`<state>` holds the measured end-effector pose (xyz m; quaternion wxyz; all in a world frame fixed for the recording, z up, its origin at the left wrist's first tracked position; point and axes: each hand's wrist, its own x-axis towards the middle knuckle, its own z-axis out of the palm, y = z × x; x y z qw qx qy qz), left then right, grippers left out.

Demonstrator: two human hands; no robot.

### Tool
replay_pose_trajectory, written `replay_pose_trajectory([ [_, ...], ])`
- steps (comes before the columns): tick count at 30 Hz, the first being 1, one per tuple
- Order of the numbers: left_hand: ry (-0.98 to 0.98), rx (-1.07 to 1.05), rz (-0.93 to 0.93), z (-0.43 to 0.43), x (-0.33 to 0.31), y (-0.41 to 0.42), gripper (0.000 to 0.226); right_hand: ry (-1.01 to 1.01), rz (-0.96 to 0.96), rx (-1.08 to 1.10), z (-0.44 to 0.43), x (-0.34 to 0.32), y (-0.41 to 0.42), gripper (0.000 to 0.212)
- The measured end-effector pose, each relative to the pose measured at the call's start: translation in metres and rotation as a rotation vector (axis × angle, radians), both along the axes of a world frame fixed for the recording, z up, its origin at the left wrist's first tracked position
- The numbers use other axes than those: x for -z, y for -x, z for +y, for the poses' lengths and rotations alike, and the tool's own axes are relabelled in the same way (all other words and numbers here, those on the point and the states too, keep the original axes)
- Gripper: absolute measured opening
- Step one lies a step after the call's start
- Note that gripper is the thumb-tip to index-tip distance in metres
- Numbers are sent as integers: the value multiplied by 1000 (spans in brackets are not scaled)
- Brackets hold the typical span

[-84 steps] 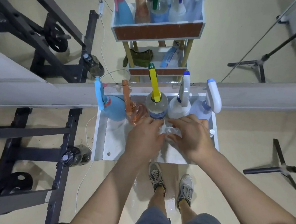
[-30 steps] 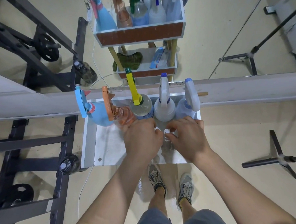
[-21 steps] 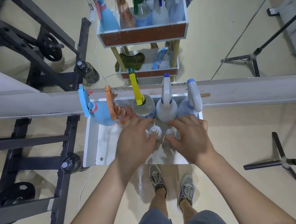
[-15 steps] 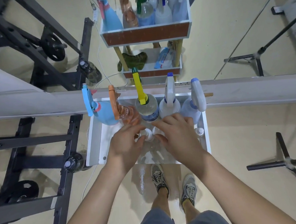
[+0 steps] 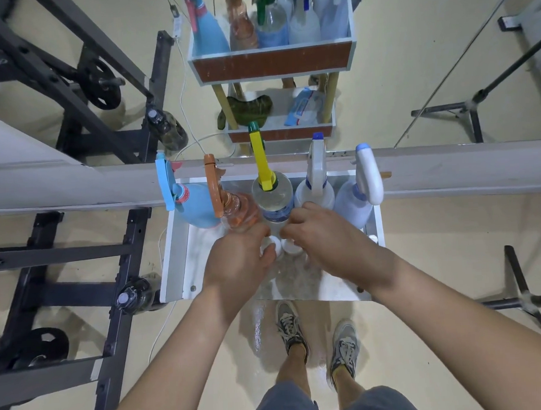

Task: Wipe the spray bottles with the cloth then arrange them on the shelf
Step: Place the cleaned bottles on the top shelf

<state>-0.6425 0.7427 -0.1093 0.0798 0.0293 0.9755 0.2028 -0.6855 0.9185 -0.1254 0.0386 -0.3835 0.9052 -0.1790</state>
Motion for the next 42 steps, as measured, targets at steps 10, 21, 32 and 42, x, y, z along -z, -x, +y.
replay_pose_trajectory([
  [10, -59, -28, -57, -1, 1, 3, 14, -75, 84, -262, -1, -10, 17, 29],
  [21, 33, 82, -76, -5, 11, 5, 13, -226, 29, -295, 0, -19, 23, 19],
  [32, -40, 12, -104, -2, 5, 6, 11, -11, -45, -231, -1, -11, 23, 34],
  [42, 27, -13, -133, 0, 14, 6, 11, -189, -181, -172, 2, -8, 22, 16],
])
